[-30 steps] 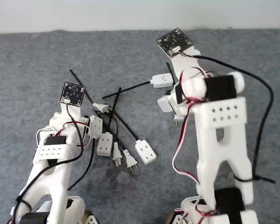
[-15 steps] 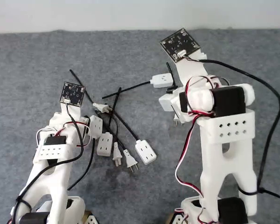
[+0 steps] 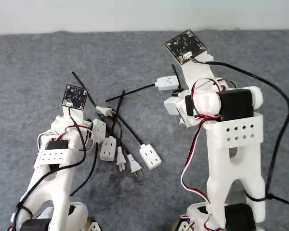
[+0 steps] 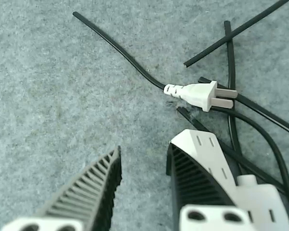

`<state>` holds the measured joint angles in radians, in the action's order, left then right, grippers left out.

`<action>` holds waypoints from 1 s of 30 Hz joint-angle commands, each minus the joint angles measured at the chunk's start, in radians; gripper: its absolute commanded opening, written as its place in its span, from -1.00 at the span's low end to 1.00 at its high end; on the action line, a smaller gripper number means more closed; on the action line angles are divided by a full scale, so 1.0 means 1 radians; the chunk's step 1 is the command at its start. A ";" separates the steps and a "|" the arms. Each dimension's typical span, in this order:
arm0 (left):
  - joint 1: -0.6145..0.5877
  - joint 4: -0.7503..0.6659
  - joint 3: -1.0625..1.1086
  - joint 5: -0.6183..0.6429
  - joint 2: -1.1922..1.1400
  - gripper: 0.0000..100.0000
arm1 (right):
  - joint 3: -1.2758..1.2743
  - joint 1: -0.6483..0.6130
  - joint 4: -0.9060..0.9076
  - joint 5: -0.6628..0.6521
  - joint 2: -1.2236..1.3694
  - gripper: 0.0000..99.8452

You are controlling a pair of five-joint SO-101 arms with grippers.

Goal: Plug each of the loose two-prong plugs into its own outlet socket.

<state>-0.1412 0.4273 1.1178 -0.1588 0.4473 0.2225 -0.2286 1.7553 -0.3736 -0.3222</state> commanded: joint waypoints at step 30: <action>-0.002 -0.023 -0.004 -0.018 0.006 -0.68 | 0.014 -0.001 0.025 0.005 -0.099 -0.98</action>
<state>-0.1412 0.4273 1.1178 -0.1588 0.4473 0.2225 -0.2286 1.7553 -0.3736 -0.3237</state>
